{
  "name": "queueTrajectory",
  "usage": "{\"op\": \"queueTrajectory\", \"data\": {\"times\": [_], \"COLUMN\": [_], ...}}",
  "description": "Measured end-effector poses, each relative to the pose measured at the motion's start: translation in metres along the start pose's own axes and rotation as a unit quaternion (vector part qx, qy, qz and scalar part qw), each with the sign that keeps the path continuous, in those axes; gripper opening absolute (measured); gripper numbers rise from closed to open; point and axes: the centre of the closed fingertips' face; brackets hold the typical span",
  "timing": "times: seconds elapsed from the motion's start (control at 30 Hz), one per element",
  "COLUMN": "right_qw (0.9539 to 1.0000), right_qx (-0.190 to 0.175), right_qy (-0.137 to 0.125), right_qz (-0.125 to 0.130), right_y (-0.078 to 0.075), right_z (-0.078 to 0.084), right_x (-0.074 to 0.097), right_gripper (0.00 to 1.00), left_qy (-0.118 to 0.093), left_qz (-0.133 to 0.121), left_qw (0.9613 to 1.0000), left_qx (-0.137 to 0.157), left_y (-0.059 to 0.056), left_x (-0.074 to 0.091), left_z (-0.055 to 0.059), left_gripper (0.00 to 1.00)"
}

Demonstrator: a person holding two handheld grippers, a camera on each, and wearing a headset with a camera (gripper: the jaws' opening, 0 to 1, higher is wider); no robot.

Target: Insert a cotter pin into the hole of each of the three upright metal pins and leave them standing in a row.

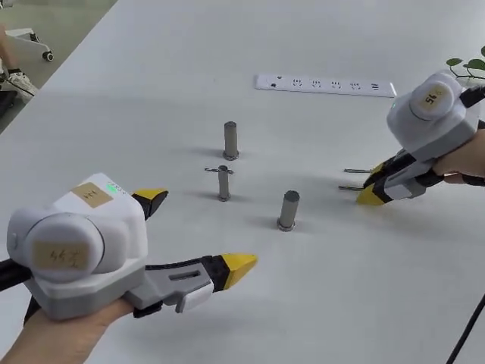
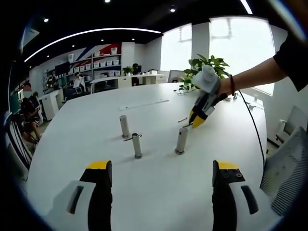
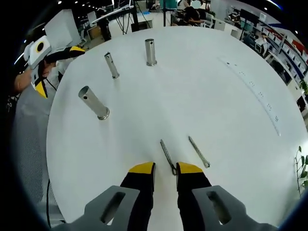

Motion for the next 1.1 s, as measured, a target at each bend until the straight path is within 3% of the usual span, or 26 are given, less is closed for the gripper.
{"op": "queueTrajectory", "data": {"times": [0.2, 0.4, 0.47, 0.57, 0.73, 1.1], "right_qw": [0.9998, 0.9984, 0.9973, 0.9964, 0.9952, 0.9964], "right_qx": [-0.008, 0.038, 0.057, 0.068, 0.089, 0.078], "right_qy": [0.007, 0.037, 0.047, 0.050, 0.040, 0.031], "right_qz": [-0.014, -0.018, -0.007, -0.007, -0.008, -0.005], "right_y": [-0.006, -0.009, -0.012, -0.012, -0.011, -0.011], "right_z": [0.001, 0.003, 0.003, 0.002, 0.003, 0.003], "right_x": [0.000, -0.001, -0.002, -0.002, -0.001, 0.000], "right_gripper": [0.08, 0.03, 0.00, 0.00, 0.00, 0.00], "left_qy": [0.002, 0.004, 0.005, 0.008, 0.013, 0.010], "left_qz": [-0.004, -0.003, -0.002, 0.003, 0.007, 0.015], "left_qw": [1.0000, 1.0000, 1.0000, 1.0000, 0.9999, 0.9998], "left_qx": [0.002, 0.001, -0.001, -0.005, -0.009, -0.011], "left_y": [0.000, -0.001, -0.001, -0.003, -0.007, -0.010], "left_x": [-0.001, -0.001, -0.001, 0.000, 0.000, 0.000], "left_z": [0.001, 0.001, 0.002, 0.003, 0.005, 0.001], "left_gripper": [0.86, 0.86, 0.86, 0.86, 0.85, 0.85]}}
Point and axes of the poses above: the centre of the closed fingertips' face, and the gripper's own axes: x roughly backward along the fingers, y roughly to its left, z roughly out of its underside, and after that the axes turned 5 degrees about x, right-handed
